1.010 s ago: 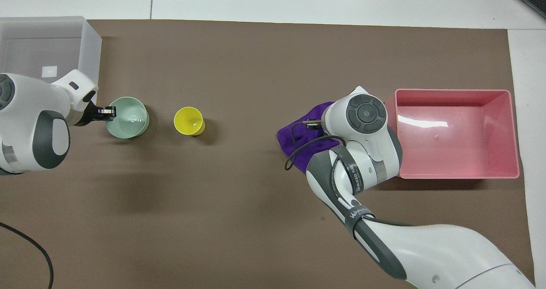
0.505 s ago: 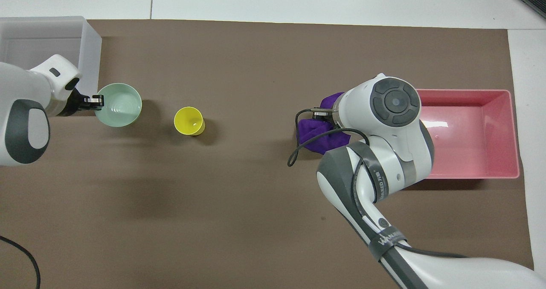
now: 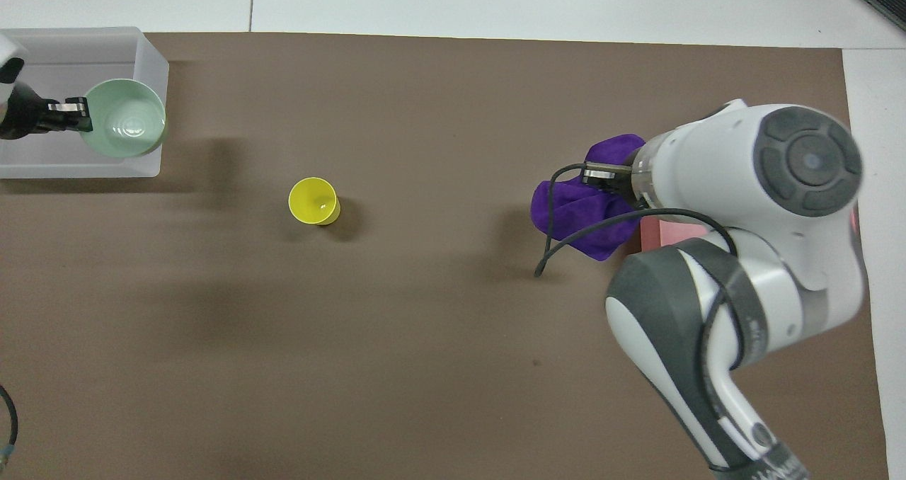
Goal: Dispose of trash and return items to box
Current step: 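Drop the cloth in the pink box while the left gripper places the bowl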
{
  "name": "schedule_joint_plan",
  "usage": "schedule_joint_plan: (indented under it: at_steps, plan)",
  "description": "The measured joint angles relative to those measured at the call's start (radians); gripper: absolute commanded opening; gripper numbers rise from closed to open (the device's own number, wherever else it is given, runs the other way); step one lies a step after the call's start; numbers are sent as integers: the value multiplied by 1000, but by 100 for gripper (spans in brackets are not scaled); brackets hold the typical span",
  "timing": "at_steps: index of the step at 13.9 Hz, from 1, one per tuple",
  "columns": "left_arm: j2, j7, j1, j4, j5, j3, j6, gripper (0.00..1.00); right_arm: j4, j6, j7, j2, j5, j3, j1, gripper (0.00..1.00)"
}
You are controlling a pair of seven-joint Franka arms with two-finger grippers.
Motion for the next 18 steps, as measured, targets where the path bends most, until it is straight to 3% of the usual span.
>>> schedule_joint_plan:
  at_steps: [4,8,11,18]
  plan:
    - [168,0,82,224,0,-5,-22,0,11,-82,-194,-81,-9,-4,-152,0]
    - [341,1,136,396,0,-6,-29,0,-38,-80,-379,-76,-9,-6,-309,0]
    - [409,2,151,444,0,-7,-12,0,-119,-5,-436,-54,-9,-6,-371,0]
    - [433,13,151,405,55,-14,50,0,-312,291,-449,72,-9,-6,-402,0]
